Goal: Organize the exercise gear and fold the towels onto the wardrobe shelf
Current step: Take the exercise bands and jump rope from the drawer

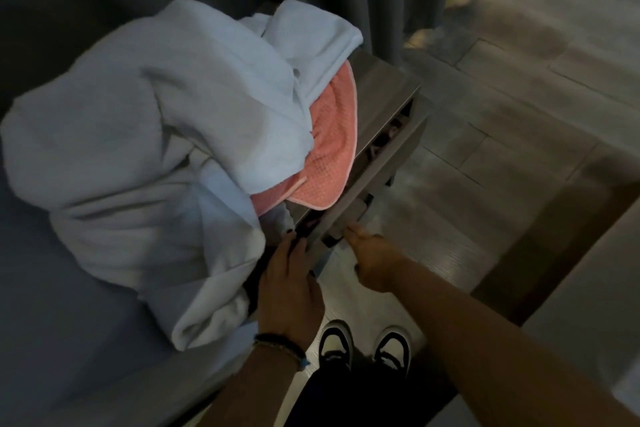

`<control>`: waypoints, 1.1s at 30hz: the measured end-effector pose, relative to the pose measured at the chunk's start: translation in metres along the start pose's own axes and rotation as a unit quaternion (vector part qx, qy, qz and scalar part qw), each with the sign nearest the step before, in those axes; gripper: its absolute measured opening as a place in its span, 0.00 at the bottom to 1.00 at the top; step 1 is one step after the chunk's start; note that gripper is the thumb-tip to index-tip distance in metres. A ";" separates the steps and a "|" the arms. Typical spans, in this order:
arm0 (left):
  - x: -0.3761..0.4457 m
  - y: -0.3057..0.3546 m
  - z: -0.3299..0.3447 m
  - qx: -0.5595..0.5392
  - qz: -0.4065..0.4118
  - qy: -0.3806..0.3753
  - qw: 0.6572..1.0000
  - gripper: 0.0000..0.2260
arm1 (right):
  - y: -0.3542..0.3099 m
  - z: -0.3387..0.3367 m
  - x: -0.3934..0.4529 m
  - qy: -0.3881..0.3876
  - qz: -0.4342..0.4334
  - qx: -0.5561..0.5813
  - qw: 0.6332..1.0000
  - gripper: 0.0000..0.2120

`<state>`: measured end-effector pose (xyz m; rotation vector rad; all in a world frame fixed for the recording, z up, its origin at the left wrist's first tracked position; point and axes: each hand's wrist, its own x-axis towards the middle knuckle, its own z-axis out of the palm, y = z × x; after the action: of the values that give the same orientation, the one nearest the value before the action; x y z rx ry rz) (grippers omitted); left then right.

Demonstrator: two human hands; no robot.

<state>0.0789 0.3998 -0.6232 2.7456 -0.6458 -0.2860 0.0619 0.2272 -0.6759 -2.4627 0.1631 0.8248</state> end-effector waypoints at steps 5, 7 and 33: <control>-0.002 0.015 0.004 -0.086 -0.016 -0.100 0.991 0.17 | 0.023 -0.017 -0.061 0.147 -0.023 0.088 0.985 0.14; -0.005 0.022 0.009 -0.085 -0.001 -0.164 0.983 0.16 | 0.023 -0.027 -0.077 0.254 -0.049 0.079 0.963 0.12; 0.061 0.077 0.086 -0.237 -0.135 -0.245 0.930 0.29 | 0.067 0.012 -0.113 0.209 0.031 -0.048 0.976 0.19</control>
<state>0.0791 0.2852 -0.6846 2.2824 -0.2486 -1.0651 -0.0534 0.1709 -0.6476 -2.7072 0.3606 0.3319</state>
